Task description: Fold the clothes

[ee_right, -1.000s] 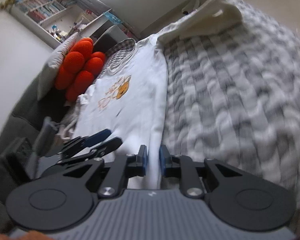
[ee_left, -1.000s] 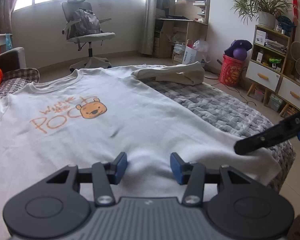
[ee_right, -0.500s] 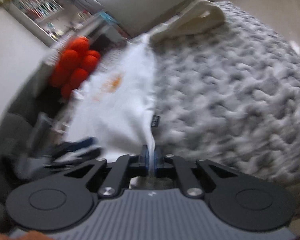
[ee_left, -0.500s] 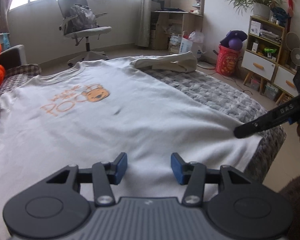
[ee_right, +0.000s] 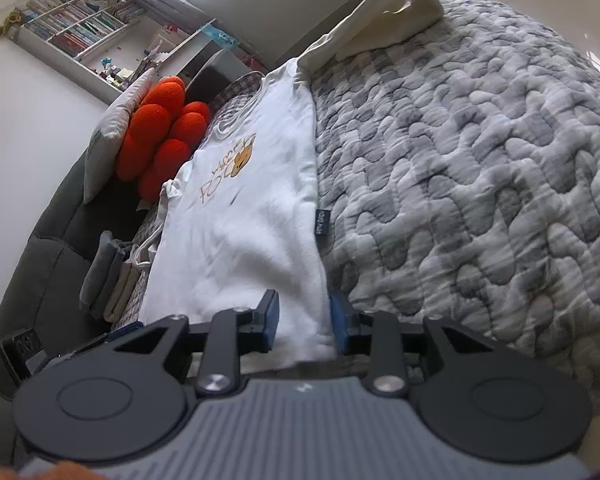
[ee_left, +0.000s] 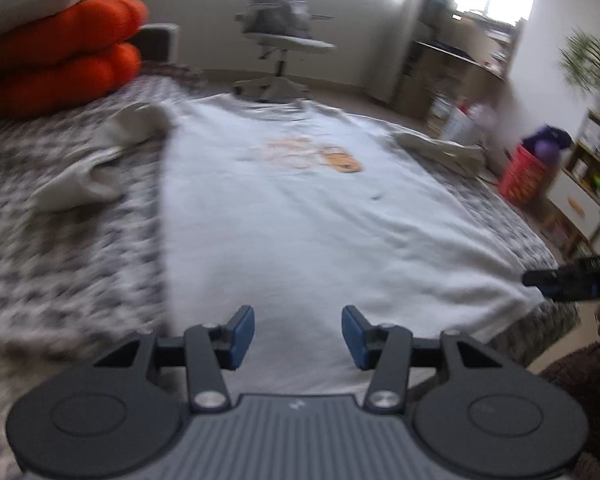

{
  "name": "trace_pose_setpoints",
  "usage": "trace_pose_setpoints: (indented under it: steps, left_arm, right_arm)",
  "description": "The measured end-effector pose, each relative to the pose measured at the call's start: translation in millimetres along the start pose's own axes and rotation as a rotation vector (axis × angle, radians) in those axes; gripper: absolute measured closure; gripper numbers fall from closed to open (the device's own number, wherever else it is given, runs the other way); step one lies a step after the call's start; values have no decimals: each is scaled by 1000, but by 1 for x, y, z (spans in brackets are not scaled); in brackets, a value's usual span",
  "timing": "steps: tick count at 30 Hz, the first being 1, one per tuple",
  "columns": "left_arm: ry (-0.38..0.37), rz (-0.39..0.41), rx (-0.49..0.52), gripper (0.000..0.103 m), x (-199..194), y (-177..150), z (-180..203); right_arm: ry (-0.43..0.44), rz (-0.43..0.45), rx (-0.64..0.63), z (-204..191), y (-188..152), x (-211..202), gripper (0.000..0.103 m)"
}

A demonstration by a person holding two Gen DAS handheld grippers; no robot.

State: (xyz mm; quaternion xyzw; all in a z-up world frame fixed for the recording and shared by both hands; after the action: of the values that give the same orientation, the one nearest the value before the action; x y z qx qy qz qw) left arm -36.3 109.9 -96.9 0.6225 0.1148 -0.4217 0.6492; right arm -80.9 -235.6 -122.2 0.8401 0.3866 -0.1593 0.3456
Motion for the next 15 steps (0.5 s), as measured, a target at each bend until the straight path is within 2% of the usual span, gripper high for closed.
trace_pose_setpoints:
  steps: [6,13,15]
  left_arm:
    - [40,-10,-80,53,-12,-12,-33]
    - [-59,-32,-159,54,-18,-23,-43]
    - [-46,-49,-150,55,-16,-25,-42]
  right_arm:
    - [-3,-6,4,0,-1,1,69]
    - [-2,-18,5,0,-2,2,69]
    - [2,-23,7,0,-4,2,69]
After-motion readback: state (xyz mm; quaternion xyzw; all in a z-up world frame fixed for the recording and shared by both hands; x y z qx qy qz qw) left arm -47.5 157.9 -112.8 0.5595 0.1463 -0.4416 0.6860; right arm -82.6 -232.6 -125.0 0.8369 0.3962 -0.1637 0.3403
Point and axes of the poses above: each gripper's, at about its wrist camera, not at the fingertips, and x roughly the way its jaws point, z to its right, y to its top, the point moved 7 cm from there along x, roughly the way its jaws point, and after that the axes turned 1 degree about -z, right-handed, at the moved point
